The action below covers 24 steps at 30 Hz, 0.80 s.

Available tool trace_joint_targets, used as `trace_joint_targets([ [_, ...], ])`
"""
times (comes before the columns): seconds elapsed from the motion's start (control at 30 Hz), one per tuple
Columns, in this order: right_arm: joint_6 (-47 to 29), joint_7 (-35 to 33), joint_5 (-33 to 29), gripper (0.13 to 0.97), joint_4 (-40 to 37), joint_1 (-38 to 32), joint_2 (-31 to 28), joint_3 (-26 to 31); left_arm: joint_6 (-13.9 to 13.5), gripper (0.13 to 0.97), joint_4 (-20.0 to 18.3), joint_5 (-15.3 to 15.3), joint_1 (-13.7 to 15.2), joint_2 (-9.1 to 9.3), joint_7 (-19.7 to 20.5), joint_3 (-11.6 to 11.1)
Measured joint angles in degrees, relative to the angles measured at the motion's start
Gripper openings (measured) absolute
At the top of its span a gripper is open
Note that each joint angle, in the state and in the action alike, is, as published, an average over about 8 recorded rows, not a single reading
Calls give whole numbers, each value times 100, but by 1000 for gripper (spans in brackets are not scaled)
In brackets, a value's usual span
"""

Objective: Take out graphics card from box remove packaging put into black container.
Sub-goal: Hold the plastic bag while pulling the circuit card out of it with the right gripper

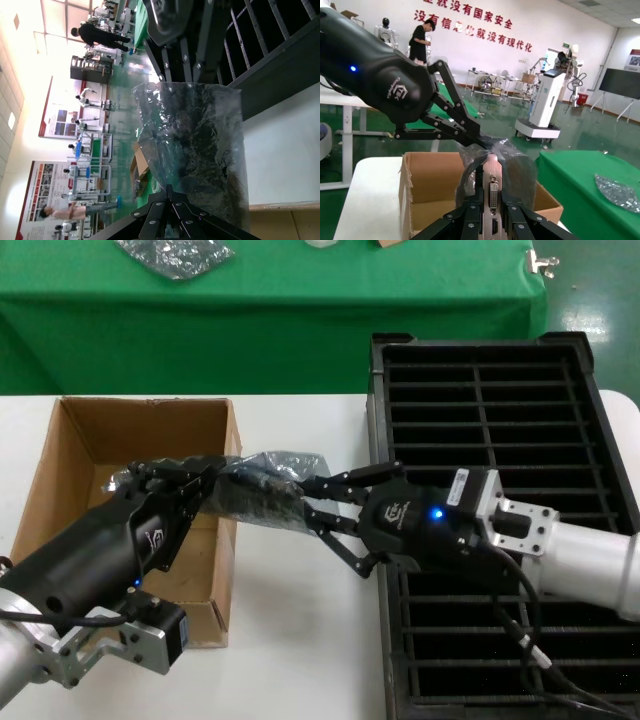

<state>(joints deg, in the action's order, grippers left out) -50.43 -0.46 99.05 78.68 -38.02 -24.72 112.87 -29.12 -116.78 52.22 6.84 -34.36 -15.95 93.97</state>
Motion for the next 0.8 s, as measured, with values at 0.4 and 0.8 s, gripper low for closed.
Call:
trace_joint_targets([
  [0.4, 92, 321, -11, 189, 1212, 454, -846, -290, 0, 139, 0, 0, 0, 0, 0, 0],
  [0.8, 324, 1260, -493, 189, 2666, 981, -2302, -943, 0, 139, 0, 0, 0, 0, 0, 0],
])
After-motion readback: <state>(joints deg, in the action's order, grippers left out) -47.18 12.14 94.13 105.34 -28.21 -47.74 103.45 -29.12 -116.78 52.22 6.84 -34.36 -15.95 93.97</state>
